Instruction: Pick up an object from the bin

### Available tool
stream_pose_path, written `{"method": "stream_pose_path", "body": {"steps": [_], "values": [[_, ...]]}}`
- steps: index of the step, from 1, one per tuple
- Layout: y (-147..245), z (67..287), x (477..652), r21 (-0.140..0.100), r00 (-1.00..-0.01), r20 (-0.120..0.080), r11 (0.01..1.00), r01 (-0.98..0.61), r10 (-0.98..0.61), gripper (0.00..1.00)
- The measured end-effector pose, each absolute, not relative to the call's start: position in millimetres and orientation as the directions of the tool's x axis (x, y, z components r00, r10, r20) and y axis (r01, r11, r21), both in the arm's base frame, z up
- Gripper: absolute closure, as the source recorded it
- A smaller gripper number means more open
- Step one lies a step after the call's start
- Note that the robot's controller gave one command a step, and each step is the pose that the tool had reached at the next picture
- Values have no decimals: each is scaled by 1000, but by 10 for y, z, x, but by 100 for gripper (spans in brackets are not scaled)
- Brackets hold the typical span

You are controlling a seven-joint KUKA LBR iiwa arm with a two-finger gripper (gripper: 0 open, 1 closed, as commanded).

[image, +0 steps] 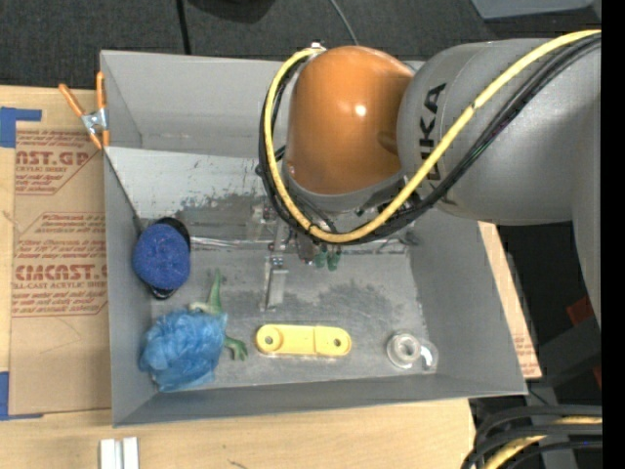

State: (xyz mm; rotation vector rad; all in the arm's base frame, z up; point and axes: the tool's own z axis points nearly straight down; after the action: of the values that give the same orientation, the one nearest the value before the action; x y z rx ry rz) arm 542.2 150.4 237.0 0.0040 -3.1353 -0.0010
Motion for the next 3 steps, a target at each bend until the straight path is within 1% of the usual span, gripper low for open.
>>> {"method": "stream_pose_path", "body": {"steps": [1,2,3], "values": [[1496,2416,5439,2,-1000,-2,1000,-1,-1,0],[1563,1972,5384,3,-999,-7,999,-34,-34,0],[1713,1362,5411,4,-999,-5,999,-43,-43,0]]}}
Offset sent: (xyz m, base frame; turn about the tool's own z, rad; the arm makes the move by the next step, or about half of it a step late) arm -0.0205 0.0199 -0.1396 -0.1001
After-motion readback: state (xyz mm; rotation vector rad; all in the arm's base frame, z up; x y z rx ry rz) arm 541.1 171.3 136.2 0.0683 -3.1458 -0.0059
